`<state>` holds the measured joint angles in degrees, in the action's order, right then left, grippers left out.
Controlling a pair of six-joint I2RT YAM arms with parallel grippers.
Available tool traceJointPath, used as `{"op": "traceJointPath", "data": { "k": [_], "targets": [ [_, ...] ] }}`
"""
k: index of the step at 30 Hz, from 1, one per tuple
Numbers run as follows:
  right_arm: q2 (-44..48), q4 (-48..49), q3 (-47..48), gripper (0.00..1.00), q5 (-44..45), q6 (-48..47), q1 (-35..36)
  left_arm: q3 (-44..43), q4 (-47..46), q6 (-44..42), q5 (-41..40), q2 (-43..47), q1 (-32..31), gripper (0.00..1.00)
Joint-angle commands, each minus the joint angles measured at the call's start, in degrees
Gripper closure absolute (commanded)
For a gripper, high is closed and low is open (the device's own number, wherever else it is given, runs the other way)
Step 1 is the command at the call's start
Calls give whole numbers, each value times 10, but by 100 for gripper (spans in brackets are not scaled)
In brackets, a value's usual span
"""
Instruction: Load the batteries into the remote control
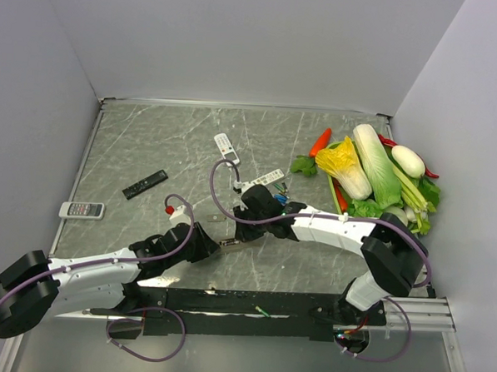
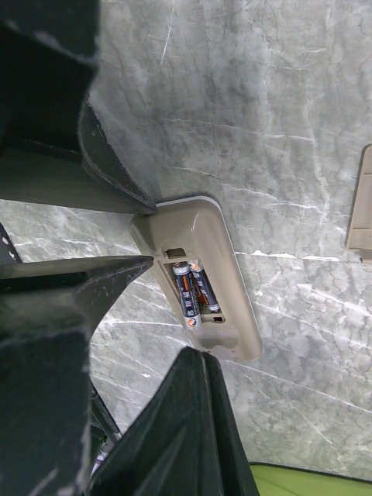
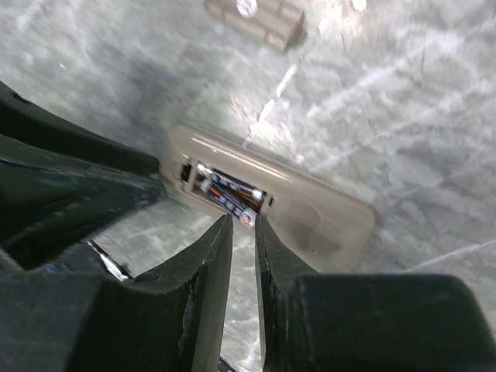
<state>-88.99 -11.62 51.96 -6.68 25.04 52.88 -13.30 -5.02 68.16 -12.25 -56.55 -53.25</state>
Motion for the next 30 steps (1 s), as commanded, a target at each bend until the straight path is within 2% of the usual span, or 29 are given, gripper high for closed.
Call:
{"op": "traceJointPath", "data": {
  "k": [1, 21, 30],
  "targets": [
    [10, 10, -13, 75, -5, 14, 2, -3, -25, -2, 5, 5, 2, 67],
    [-31, 27, -16, 78, -25, 19, 4, -7, -28, -4, 7, -2, 2, 67],
    [-50, 29, -6, 88, -35, 19, 13, -8, -30, -5, 9, -5, 2, 67]
  ]
}}
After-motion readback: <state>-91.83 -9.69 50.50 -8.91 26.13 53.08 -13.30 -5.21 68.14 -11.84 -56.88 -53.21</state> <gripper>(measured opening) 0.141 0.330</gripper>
